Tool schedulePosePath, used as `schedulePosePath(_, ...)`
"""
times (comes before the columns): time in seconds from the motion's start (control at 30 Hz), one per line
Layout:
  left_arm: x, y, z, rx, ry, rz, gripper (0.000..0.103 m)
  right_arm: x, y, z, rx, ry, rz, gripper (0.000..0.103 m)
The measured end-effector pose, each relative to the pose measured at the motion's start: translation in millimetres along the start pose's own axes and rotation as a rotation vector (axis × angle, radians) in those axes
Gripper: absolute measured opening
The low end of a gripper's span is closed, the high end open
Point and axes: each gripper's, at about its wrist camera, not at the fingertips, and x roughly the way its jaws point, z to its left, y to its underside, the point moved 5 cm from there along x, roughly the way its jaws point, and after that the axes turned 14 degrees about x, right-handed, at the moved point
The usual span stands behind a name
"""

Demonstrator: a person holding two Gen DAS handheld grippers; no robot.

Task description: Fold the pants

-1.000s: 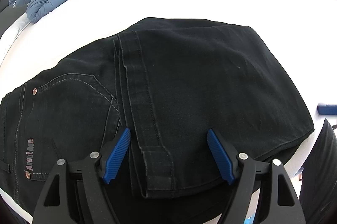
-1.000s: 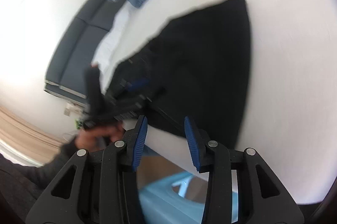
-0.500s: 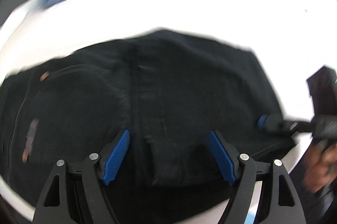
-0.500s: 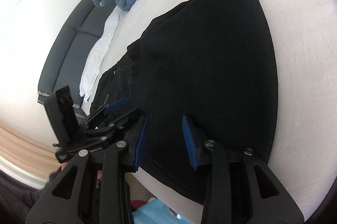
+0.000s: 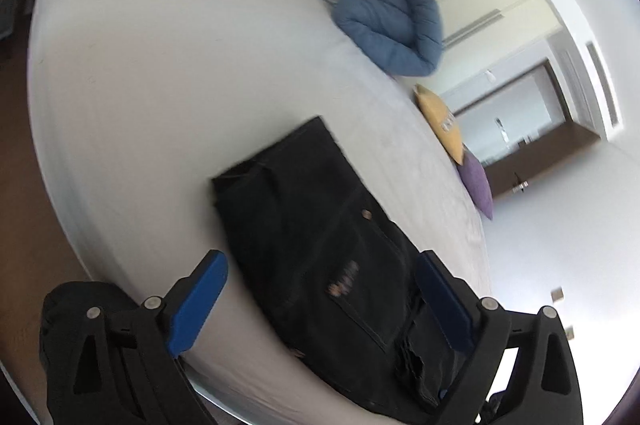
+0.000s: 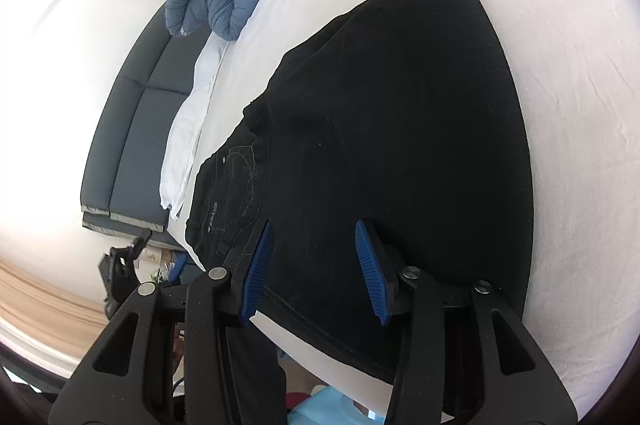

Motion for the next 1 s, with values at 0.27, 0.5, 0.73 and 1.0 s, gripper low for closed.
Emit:
schedulePosePath(0.27, 45.4, 4.0, 31.5, -0.166, 0.099, 0.063, 0.096, -1.3, -4.2, 0.9, -0.008, 0.006, 0.01, 0.042)
schedulePosePath(0.5, 66.1, -7.6, 33.8, -0.229, 0.15, 0.075, 0.083, -3.0, -8.6, 9.3, 0.002, -0.019, 0.021, 0.043)
schedulePosePath(0.73, 73.9, -3.5, 49.2, -0.32, 0.201, 0.107, 0.022, 9.9, -23.5, 60.1, -0.054, -0.093, 0.054, 0.043)
schedulePosePath(1.0, 54.5, -20.6, 10.6, -0.179, 0.178, 0.063, 0.017, 85.0, -36.1, 108.5, -0.113, -0.074, 0.196, 0.043)
